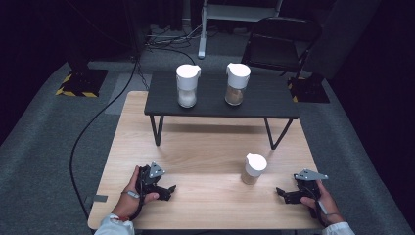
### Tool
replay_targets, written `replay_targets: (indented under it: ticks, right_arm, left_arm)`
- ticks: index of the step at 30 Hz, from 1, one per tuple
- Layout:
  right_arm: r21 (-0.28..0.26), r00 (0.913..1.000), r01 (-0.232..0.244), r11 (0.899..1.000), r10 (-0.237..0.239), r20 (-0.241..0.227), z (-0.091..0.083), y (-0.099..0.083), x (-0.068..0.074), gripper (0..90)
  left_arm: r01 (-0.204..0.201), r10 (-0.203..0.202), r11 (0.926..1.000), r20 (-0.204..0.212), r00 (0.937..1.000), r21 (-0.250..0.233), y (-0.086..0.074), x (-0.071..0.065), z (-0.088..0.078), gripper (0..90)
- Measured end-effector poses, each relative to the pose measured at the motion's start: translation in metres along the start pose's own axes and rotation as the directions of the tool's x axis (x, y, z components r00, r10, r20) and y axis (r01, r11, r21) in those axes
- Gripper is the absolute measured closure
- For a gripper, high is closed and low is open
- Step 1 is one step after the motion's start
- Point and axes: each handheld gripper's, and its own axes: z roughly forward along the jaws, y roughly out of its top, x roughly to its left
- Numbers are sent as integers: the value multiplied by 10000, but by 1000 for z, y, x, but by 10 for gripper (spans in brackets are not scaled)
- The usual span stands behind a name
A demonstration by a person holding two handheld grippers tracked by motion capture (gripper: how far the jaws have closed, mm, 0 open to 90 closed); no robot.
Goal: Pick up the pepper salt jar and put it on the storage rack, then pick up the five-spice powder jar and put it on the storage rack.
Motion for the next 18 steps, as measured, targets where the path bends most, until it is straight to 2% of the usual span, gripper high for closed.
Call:
replay_targets:
  ticks: [18]
  right_arm:
    - [4,10000,-20,10000,20,21,0,0,0,0]
  left_arm:
    - [-39,39,10000,23,10000,7,0,1,0,0]
